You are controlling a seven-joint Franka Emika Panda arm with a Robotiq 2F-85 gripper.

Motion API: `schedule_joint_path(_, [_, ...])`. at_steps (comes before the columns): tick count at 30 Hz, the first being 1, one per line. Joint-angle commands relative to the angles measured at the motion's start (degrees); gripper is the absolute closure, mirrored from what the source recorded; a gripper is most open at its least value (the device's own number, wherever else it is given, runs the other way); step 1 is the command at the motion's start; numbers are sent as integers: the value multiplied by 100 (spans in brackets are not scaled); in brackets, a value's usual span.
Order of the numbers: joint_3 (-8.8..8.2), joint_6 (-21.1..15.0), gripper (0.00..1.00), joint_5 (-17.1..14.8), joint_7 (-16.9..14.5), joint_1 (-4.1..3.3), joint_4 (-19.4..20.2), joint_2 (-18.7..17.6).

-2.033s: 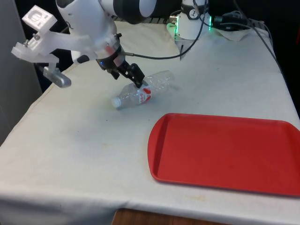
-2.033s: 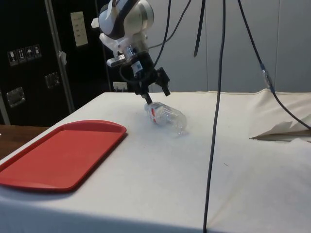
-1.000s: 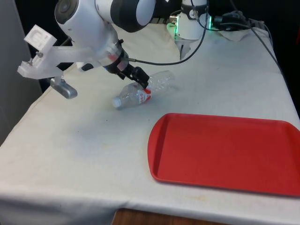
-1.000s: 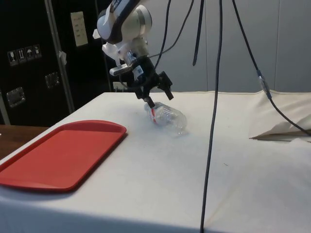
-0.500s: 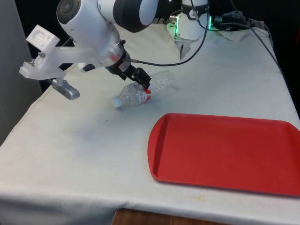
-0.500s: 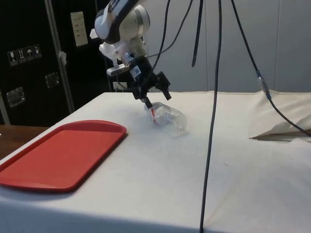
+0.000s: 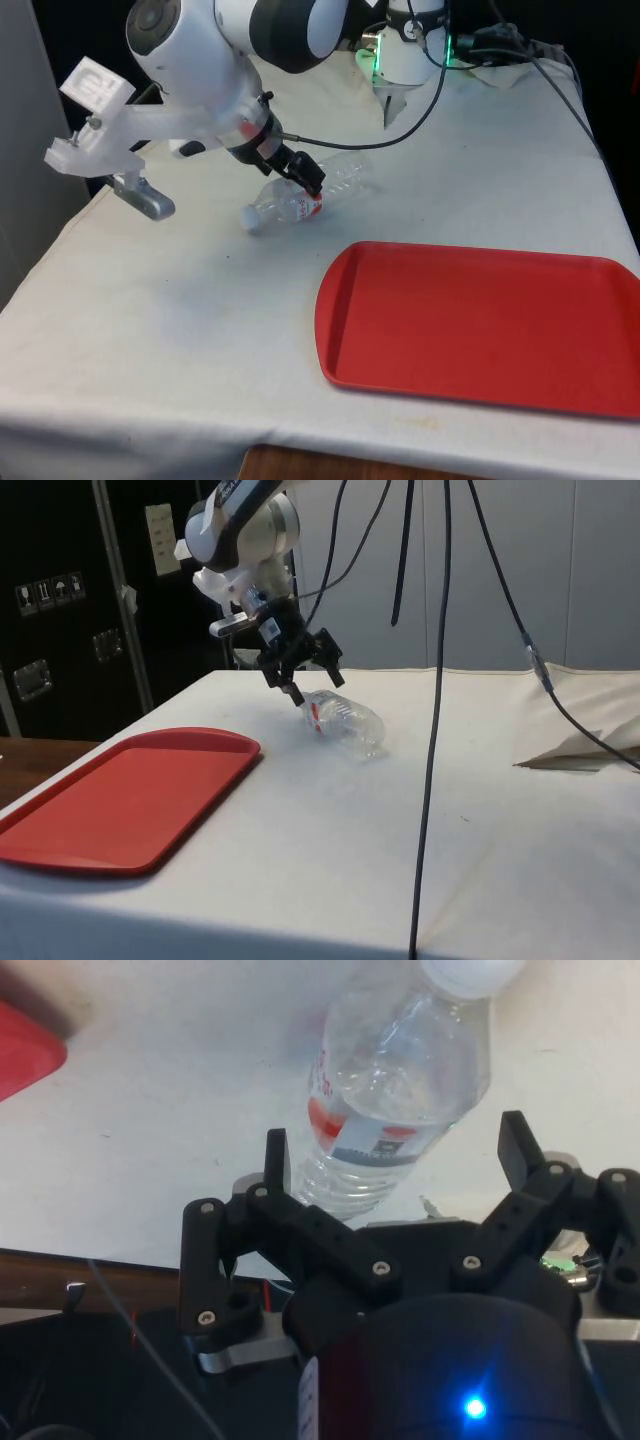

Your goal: Place the bottle upright on the tray.

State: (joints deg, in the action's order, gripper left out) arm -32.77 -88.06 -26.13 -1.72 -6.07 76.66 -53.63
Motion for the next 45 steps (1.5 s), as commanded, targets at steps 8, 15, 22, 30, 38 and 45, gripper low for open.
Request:
schedule_joint_path(8, [17,143,0,-115,-29,92,-80,-86])
schedule_joint_path(15, [17,286,0,-183,-74,143,-126,-138])
schedule_joint_path(22, [0,521,0,-195,-63,206,-286,-223])
schedule_joint_path(30, [-92,733,0,-160,109,189,-504,-355])
schedule_joint_path(38, [-166,911,0,-155,321,178,-716,-487])
schedule_joint_path(45, [-189,882,0,-178,344,166,-751,-516])
